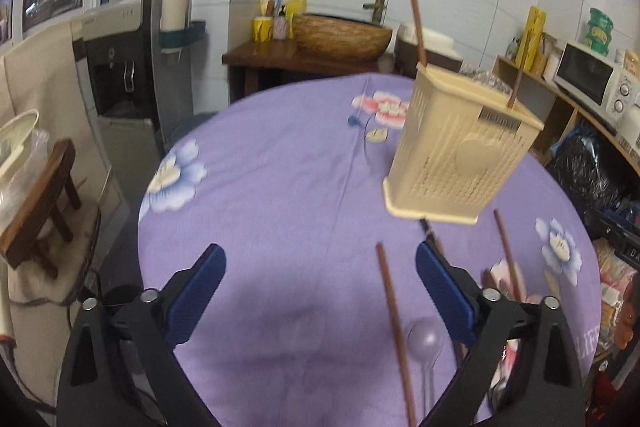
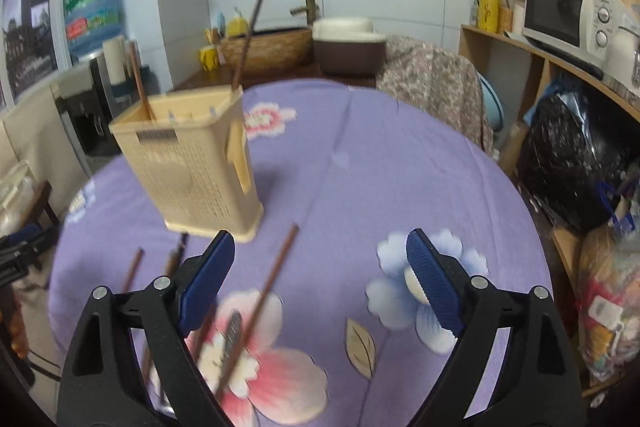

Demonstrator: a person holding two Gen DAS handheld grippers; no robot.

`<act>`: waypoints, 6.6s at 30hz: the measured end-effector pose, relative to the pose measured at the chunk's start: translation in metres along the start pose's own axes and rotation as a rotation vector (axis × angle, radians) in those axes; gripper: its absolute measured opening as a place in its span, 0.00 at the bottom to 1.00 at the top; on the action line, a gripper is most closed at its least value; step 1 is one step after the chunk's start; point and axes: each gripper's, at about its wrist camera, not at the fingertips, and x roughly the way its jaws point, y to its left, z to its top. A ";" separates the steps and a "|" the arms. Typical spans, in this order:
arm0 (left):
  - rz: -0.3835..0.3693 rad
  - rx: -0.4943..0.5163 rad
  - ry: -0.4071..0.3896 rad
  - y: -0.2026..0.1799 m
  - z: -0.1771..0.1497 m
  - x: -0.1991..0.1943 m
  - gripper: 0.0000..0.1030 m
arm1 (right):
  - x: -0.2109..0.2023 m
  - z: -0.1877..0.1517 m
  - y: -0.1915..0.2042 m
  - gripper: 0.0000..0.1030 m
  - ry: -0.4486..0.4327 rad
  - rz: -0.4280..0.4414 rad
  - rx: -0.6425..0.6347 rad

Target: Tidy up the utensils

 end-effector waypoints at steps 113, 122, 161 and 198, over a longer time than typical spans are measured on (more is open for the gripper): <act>-0.070 0.031 0.080 -0.051 0.034 0.054 0.08 | 0.070 0.039 -0.002 0.08 0.114 0.204 -0.045; -0.085 0.013 -0.157 -0.031 0.091 -0.024 0.08 | -0.038 0.091 -0.029 0.08 -0.143 0.244 -0.012; -0.106 0.006 -0.399 -0.085 0.232 -0.081 0.07 | -0.090 0.242 0.058 0.08 -0.364 0.284 -0.023; -0.136 0.024 -0.263 -0.069 0.126 -0.021 0.80 | -0.023 0.159 0.061 0.62 -0.318 0.203 -0.063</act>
